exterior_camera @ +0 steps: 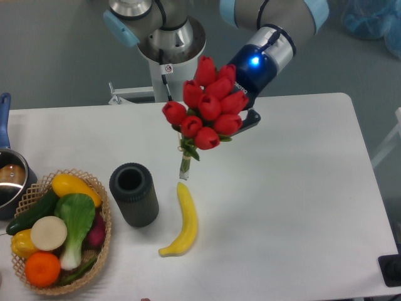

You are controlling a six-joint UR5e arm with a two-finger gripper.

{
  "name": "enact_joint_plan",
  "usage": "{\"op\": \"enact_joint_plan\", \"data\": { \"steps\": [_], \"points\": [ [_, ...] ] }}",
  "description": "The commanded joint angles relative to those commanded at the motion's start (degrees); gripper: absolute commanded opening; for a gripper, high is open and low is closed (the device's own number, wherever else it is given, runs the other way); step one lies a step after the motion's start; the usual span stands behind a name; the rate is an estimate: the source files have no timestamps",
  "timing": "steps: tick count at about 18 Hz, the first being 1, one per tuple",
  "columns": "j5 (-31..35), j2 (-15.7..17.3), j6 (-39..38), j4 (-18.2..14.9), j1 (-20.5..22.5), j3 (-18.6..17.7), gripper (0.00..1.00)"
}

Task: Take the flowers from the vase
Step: 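Carry the tulips up and away from the vase, holding them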

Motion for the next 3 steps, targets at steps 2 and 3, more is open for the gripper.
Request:
{"op": "enact_joint_plan", "data": {
  "steps": [2, 3],
  "points": [
    [0.0, 0.3, 0.1, 0.0, 0.4, -0.7, 0.39],
    [0.0, 0.3, 0.1, 0.0, 0.3, -0.7, 0.39]
  ]
}}
